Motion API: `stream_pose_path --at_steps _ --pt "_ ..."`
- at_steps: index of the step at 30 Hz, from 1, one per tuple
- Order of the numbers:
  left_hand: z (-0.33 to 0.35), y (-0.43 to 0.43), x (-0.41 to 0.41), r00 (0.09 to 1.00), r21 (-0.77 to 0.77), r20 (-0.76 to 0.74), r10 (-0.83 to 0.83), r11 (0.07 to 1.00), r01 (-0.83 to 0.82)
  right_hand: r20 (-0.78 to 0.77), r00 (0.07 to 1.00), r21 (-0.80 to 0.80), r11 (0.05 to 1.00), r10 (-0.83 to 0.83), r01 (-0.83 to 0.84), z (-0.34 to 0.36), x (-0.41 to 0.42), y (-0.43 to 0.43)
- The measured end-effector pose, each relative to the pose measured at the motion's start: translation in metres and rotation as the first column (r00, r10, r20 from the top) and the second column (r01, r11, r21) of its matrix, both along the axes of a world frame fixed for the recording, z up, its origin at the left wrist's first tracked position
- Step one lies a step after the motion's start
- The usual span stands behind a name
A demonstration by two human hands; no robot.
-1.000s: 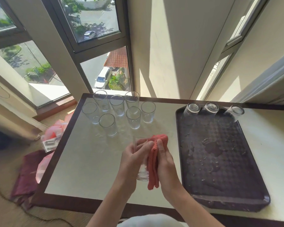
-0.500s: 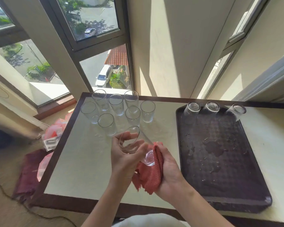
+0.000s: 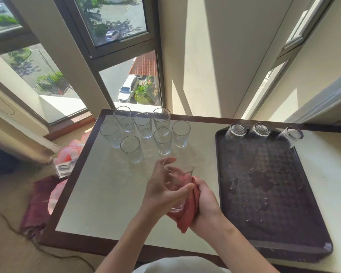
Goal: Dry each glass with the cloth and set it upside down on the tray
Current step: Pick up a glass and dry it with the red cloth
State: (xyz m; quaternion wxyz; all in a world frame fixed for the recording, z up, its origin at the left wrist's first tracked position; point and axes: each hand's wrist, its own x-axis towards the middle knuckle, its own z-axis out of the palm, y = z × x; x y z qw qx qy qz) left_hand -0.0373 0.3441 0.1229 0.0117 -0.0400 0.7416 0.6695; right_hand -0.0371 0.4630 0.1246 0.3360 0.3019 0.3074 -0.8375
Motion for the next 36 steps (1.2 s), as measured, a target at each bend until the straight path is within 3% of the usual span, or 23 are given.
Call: stream_pose_path --at_steps 3,6,8,10,13,15,19,24,27,29,31,33,35,36 --pt "0.009 -0.015 -0.006 0.984 -0.266 0.079 -0.16 0.948 0.175 -0.048 0.992 -0.031 0.993 -0.113 0.111 -0.002 -0.004 0.01" --pt "0.021 -0.019 -0.003 0.935 -0.618 0.205 -0.29 0.702 0.353 -0.215 0.961 0.033 0.983 -0.171 0.182 0.0 -0.001 0.022" --pt "0.025 -0.014 0.0 0.919 -0.678 0.246 -0.309 0.622 0.391 -0.353 0.935 0.203 0.977 0.012 0.064 0.004 0.006 0.022" --pt "0.026 -0.007 0.003 0.912 -0.729 0.249 -0.326 0.557 0.398 -0.409 0.886 0.418 0.908 0.219 -0.032 0.009 0.009 0.016" --pt "0.029 0.001 0.006 0.904 -0.81 0.22 -0.367 0.448 0.379 -0.442 0.846 0.492 0.869 0.298 -0.05 0.014 0.004 0.014" --pt "0.031 0.001 0.006 0.897 -0.805 0.226 -0.381 0.445 0.392 -0.46 0.836 0.498 0.866 0.298 -0.035 0.017 0.004 0.017" --pt "0.033 -0.012 -0.01 0.932 -0.768 0.192 -0.308 0.545 0.338 -0.531 0.753 0.56 0.828 0.389 -0.032 0.017 0.025 0.009" --pt "0.027 -0.009 -0.004 0.893 -0.823 0.217 -0.395 0.418 0.384 -0.469 0.811 0.495 0.865 0.349 -0.086 0.014 0.001 0.009" --pt "0.006 -0.017 -0.001 0.886 -0.723 0.291 -0.361 0.524 0.451 -0.43 0.814 0.526 0.842 0.389 -0.125 -0.005 -0.012 0.004" --pt "-0.013 -0.028 0.001 0.884 -0.639 0.366 -0.29 0.612 0.465 -0.375 0.774 0.731 0.676 0.511 -0.092 -0.034 -0.013 0.0" --pt "-0.03 -0.04 0.008 0.872 -0.585 0.441 -0.211 0.67 0.457 -0.25 0.684 0.921 0.385 0.686 -0.05 -0.057 -0.01 -0.001" --pt "-0.043 -0.053 0.018 0.865 -0.552 0.479 -0.152 0.713 0.431 -0.071 0.546 0.985 0.145 0.835 -0.094 -0.075 -0.003 0.002" --pt "-0.049 -0.062 0.025 0.864 -0.514 0.488 -0.129 0.757 0.403 0.032 0.449 0.99 0.033 0.893 -0.135 -0.082 0.004 0.006" --pt "-0.05 -0.064 0.027 0.869 -0.471 0.479 -0.126 0.798 0.376 0.02 0.441 0.99 0.044 0.897 -0.135 -0.083 0.005 0.009"
